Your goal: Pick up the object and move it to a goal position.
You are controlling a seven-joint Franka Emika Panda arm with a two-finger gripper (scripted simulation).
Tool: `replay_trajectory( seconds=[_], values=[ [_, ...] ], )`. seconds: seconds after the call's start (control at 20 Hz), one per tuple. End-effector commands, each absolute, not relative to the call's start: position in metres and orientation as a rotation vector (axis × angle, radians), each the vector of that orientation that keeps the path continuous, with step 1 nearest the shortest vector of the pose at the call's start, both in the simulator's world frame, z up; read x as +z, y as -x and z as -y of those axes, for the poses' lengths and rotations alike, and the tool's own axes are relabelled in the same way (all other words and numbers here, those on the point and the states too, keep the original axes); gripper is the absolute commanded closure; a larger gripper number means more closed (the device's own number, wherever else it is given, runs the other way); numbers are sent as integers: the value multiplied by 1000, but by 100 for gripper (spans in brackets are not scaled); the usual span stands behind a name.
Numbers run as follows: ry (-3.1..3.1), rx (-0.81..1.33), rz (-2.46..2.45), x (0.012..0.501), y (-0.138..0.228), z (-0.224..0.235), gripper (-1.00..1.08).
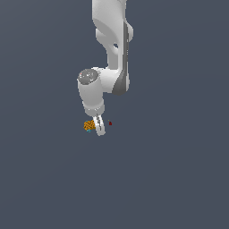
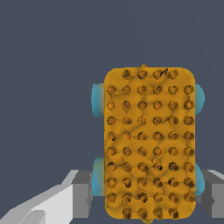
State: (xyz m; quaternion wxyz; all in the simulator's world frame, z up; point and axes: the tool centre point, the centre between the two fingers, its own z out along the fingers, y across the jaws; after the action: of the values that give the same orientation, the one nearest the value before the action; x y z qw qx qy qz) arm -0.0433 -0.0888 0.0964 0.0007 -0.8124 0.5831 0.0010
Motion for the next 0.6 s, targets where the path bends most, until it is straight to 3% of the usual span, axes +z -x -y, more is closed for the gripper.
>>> replay_trajectory(
  seconds=[0.0,0.55],
  values=[
    [2549,2,-1832,122,47,97,108],
    [2549,2,-1835,249,63,140,108]
  ],
)
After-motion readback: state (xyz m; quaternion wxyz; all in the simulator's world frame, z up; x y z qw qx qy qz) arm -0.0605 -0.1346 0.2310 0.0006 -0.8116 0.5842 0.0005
